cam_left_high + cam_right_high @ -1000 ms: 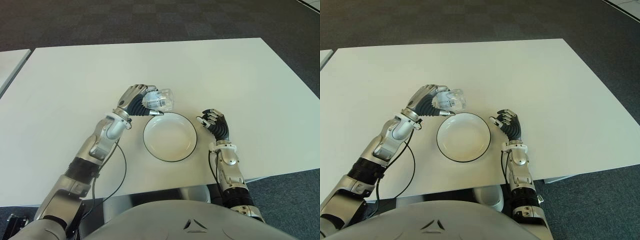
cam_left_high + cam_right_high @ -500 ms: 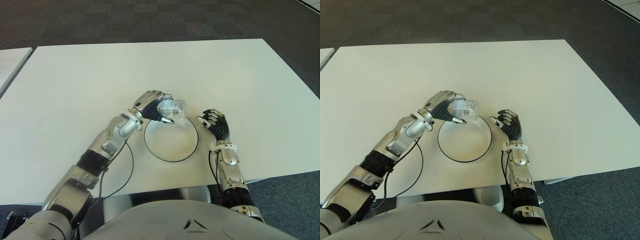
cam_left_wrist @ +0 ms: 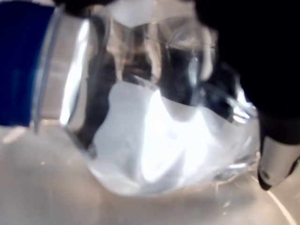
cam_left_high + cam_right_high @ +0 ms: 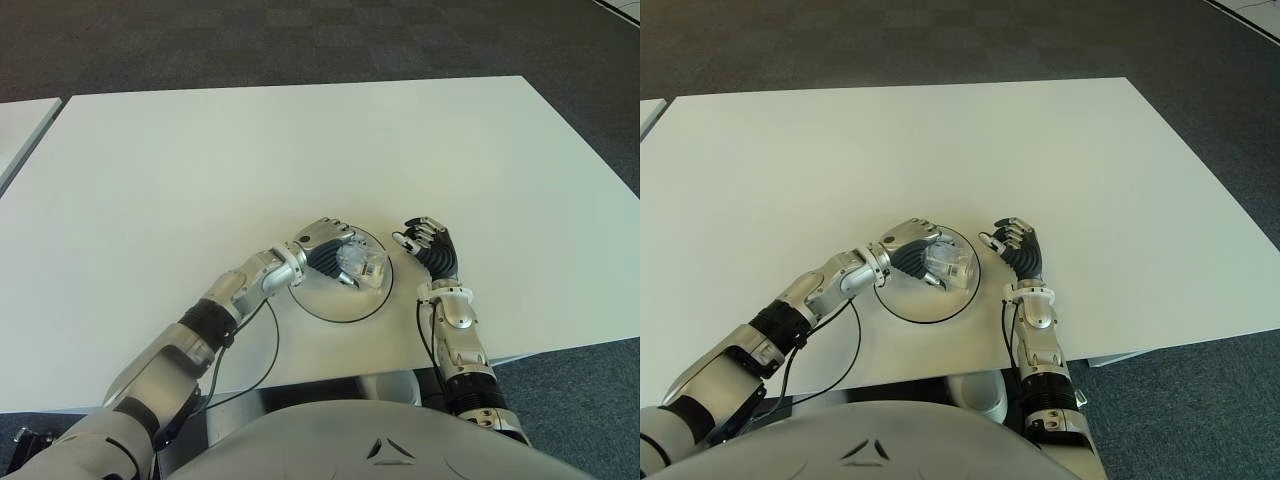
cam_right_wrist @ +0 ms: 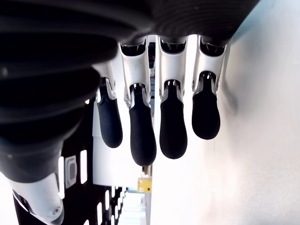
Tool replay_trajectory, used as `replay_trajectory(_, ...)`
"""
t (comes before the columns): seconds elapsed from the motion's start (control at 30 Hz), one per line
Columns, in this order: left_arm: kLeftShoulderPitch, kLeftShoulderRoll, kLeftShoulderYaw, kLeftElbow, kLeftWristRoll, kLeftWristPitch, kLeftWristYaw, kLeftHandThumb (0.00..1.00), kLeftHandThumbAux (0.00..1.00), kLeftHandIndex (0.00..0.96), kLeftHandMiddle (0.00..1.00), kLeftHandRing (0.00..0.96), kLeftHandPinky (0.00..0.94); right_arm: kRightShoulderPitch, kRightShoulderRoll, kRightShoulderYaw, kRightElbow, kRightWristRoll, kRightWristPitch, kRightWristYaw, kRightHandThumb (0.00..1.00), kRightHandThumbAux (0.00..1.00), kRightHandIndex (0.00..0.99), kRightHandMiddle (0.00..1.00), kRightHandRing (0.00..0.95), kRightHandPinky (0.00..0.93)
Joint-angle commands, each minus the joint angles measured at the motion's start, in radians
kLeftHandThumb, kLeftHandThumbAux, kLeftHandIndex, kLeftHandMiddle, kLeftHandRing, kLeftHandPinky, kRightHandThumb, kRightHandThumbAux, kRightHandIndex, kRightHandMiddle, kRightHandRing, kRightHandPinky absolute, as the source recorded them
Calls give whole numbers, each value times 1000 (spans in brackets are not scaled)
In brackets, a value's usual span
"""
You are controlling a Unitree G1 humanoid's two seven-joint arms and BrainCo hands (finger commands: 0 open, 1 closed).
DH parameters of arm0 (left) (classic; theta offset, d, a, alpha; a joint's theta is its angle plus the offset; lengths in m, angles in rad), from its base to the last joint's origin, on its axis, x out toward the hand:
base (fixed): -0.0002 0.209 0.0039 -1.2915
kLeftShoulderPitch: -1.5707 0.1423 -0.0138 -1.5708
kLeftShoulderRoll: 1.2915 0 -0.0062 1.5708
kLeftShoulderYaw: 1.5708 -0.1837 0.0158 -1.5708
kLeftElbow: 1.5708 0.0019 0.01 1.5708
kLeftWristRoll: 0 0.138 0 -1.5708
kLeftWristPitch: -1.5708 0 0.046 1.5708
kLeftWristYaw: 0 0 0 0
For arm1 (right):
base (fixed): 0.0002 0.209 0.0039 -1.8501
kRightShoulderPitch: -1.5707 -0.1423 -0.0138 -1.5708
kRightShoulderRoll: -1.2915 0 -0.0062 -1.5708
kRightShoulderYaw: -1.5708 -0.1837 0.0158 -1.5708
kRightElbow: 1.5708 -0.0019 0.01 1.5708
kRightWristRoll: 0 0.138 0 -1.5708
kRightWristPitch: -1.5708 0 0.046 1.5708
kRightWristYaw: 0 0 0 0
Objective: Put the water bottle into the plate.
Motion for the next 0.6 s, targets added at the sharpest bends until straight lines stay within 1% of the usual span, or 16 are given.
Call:
replay_trajectory(0.03, -5, 13, -47, 69, 52, -36, 23, 748, 697, 444, 874, 866, 833, 21, 9, -2, 20, 4, 44, -7, 706, 728, 433, 601, 624, 642)
replay_trajectory(0.17, -19, 10, -66, 112, 74, -51, 52, 747, 697, 443, 874, 866, 847, 22, 9, -2, 17, 3, 47, -10, 706, 728, 433, 600, 625, 646)
replay_trajectory(0.33, -42, 5, -98, 171, 114, -62, 114, 746, 698, 443, 876, 869, 863, 25, 8, -1, 13, 3, 49, -12, 706, 728, 433, 602, 627, 646)
replay_trajectory(0.43, -53, 7, -118, 193, 147, -60, 170, 746, 698, 443, 876, 869, 867, 26, 8, 0, 12, 4, 47, -10, 706, 728, 433, 602, 624, 640)
replay_trajectory(0.5, -66, 12, -142, 214, 187, -59, 239, 745, 698, 443, 875, 868, 868, 27, 7, 0, 14, 5, 43, -7, 706, 729, 432, 603, 625, 641)
replay_trajectory(0.6, -81, 16, -165, 240, 224, -61, 315, 743, 698, 443, 871, 867, 865, 26, 6, 0, 17, 6, 41, -4, 706, 729, 433, 607, 626, 642)
